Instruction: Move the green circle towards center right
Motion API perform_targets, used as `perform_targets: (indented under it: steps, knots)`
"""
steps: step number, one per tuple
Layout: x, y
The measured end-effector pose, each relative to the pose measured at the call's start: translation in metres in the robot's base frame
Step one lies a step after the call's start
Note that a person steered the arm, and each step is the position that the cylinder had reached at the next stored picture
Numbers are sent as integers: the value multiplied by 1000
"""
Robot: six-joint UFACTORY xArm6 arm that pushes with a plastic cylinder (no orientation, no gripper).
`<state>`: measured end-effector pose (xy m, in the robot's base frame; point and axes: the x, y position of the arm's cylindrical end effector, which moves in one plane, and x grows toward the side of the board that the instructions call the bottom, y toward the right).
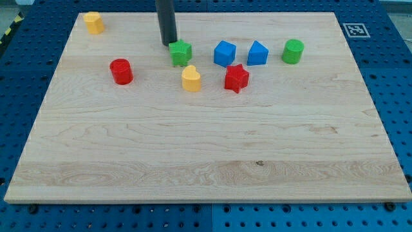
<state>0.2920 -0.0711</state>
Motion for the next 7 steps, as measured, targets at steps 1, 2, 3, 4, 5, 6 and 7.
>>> perform_targets:
  steps: [1,2,3,4,5,6,7]
  knots:
    - [0,42]
    - [0,90]
    - [0,140]
    - [0,193]
    - [1,236]
    - [18,238]
    - [31,238]
